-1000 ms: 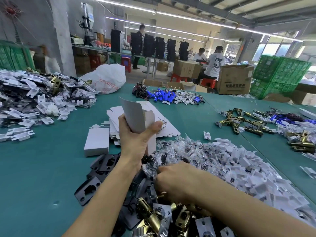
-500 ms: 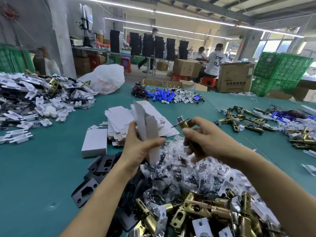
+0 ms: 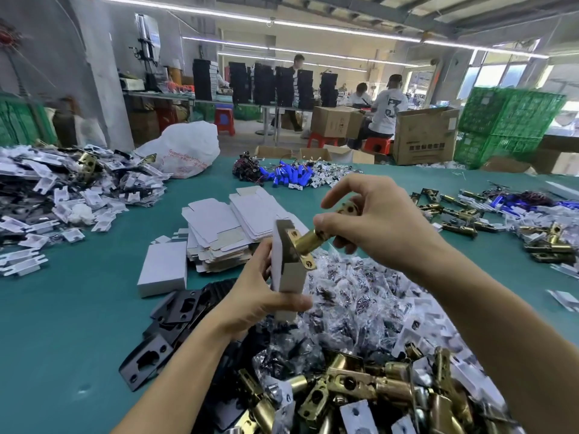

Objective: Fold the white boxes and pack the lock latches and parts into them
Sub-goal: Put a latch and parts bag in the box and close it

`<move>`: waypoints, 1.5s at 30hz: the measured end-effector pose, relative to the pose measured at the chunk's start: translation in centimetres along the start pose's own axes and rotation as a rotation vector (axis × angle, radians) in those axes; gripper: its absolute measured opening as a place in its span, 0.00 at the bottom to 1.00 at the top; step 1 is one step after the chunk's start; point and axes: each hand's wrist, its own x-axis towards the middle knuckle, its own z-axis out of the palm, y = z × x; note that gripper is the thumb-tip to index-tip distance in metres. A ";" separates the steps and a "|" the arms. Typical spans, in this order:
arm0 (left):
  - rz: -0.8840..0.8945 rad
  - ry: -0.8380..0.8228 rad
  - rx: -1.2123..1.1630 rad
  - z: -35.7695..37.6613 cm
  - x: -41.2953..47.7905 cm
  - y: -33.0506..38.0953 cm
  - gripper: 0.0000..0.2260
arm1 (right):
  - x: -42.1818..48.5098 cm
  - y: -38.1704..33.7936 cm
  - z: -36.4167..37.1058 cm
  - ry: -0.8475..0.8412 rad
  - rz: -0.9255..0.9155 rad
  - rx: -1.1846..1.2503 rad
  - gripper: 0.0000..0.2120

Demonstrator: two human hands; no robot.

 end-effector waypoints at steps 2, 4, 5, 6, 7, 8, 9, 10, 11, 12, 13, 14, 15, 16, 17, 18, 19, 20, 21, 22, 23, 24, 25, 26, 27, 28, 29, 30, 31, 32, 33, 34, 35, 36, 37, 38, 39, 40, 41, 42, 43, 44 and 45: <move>0.017 -0.013 0.035 0.2 0.0 0.1 0.39 | 0.3 -0.2 0.3 0.026 -0.006 -0.018 0.08; 0.021 -0.007 0.065 0.5 -0.1 0.1 0.37 | 0.7 -0.5 0.8 0.057 -0.010 -0.027 0.08; 0.021 -0.001 0.075 0.6 -0.1 0.1 0.37 | 0.9 -0.6 1.0 0.072 -0.008 -0.021 0.08; 0.022 0.006 0.080 0.7 -0.1 0.2 0.37 | 1.1 -0.8 1.1 0.083 -0.003 -0.017 0.09; 0.026 0.012 0.080 0.7 -0.1 0.1 0.37 | 1.3 -0.9 1.2 0.091 0.003 -0.019 0.09; 0.029 0.017 0.078 0.7 -0.1 0.2 0.37 | 1.4 -1.1 1.4 0.094 0.011 -0.021 0.09; 0.032 0.021 0.074 0.7 0.0 0.2 0.36 | 1.6 -1.2 1.5 0.090 0.019 -0.022 0.08; 0.034 0.026 0.069 0.7 -0.1 0.2 0.36 | 1.8 -1.3 1.6 0.080 0.025 -0.022 0.08; 0.035 0.032 0.063 0.7 -0.1 0.3 0.36 | 1.9 -1.3 1.8 0.060 0.032 -0.029 0.08; 0.035 0.040 0.056 0.7 -0.1 0.3 0.37 | 1.9 -1.3 2.0 0.032 0.042 -0.050 0.08; 0.037 0.049 0.048 0.7 -0.1 0.4 0.37 | 1.9 -1.3 2.1 -0.004 0.054 -0.083 0.07; 0.039 0.058 0.038 0.7 -0.1 0.4 0.37 | 1.9 -1.2 2.3 -0.042 0.069 -0.117 0.06; 0.045 0.064 0.026 0.7 0.0 0.4 0.37 | 1.8 -1.0 2.4 -0.078 0.088 -0.144 0.05; 0.049 0.068 0.014 0.7 0.0 0.5 0.36 | 1.7 -0.9 2.6 -0.109 0.107 -0.160 0.04; 0.053 0.067 0.007 0.7 0.0 0.5 0.36 | 1.7 -0.7 2.7 -0.129 0.125 -0.166 0.03; 0.053 0.063 0.008 0.7 0.0 0.5 0.35 | 1.7 -0.5 2.8 -0.137 0.137 -0.171 0.04; 0.051 0.058 0.014 0.7 0.0 0.4 0.35 | 1.7 -0.4 2.8 -0.137 0.141 -0.178 0.04; 0.045 0.057 0.019 0.8 0.0 0.3 0.35 | 1.7 -0.3 2.9 -0.133 0.140 -0.185 0.04; 0.037 0.063 0.015 0.8 -0.1 0.1 0.35 | 1.8 -0.2 2.9 -0.128 0.136 -0.190 0.04; 0.027 0.075 0.006 0.7 -0.1 0.0 0.36 | 1.8 0.0 2.9 -0.119 0.131 -0.192 0.04; 0.019 0.089 0.004 0.7 -0.1 -0.2 0.36 | 1.7 0.4 2.8 -0.105 0.130 -0.191 0.04; 0.012 0.103 0.008 0.6 0.0 -0.2 0.37 | 1.7 0.9 2.7 -0.087 0.138 -0.185 0.04; 0.006 0.121 0.012 0.5 0.0 -0.3 0.37 | 1.6 1.7 2.4 -0.069 0.154 -0.179 0.04; 0.002 0.146 0.009 0.3 0.1 -0.3 0.37 | 1.5 2.7 2.1 -0.049 0.180 -0.174 0.05; 0.004 0.170 -0.003 0.3 0.2 -0.3 0.36 | 1.5 3.9 1.7 -0.019 0.216 -0.170 0.06; 0.010 0.189 -0.022 0.2 0.3 -0.3 0.34 | 1.4 5.2 1.1 0.020 0.259 -0.171 0.07; 0.020 0.202 -0.047 0.2 0.3 -0.3 0.34 | 1.3 6.6 0.5 0.058 0.305 -0.184 0.07; 0.029 0.212 -0.074 0.2 0.3 -0.3 0.33 | 1.2 8.0 -0.1 0.080 0.350 -0.222 0.07; 0.037 0.219 -0.098 0.2 0.3 -0.3 0.33 | 1.0 9.3 -0.6 0.082 0.394 -0.281 0.08; 0.046 0.221 -0.118 0.2 0.4 -0.3 0.34 | 0.8 10.7 -1.1 0.067 0.438 -0.351 0.10; 0.056 0.216 -0.133 0.3 0.3 -0.3 0.35 | 0.6 11.8 -1.5 0.047 0.483 -0.416 0.12; 0.068 0.210 -0.144 0.3 0.3 -0.2 0.36 | 0.4 12.8 -1.8 0.035 0.519 -0.471 0.14; 0.076 0.205 -0.154 0.3 0.3 -0.1 0.38 | 0.1 13.7 -2.2 0.031 0.546 -0.524 0.17; 0.082 0.199 -0.158 0.4 0.3 0.1 0.39 | -0.2 14.5 -2.6 0.032 0.562 -0.583 0.18; 0.091 0.195 -0.158 0.4 0.3 0.2 0.39 | -0.4 15.1 -2.9 0.029 0.574 -0.642 0.20; 0.103 0.193 -0.153 0.5 0.3 0.3 0.39 | -0.6 15.8 -3.1 0.015 0.583 -0.689 0.21; 0.115 0.192 -0.146 0.6 0.3 0.4 0.39 | -0.8 16.3 -3.2 -0.004 0.600 -0.719 0.21; 0.127 0.192 -0.141 0.7 0.2 0.5 0.39 | -0.9 16.7 -3.2 -0.024 0.622 -0.727 0.21; 0.137 0.191 -0.138 0.8 0.2 0.6 0.39 | -1.1 17.1 -3.0 -0.034 0.642 -0.721 0.19; 0.146 0.193 -0.133 0.9 0.1 0.7 0.40 | -1.2 17.5 -2.8 -0.032 0.652 -0.708 0.17; 0.153 0.195 -0.124 1.0 0.1 0.8 0.40 | -1.3 17.8 -2.6 -0.024 0.652 -0.696 0.15; 0.160 0.200 -0.116 1.0 0.0 0.9 0.40 | -1.4 18.0 -2.4 -0.016 0.648 -0.692 0.13; 0.170 0.204 -0.111 1.0 0.1 1.0 0.40 | -1.4 18.1 -2.2 -0.011 0.643 -0.698 0.09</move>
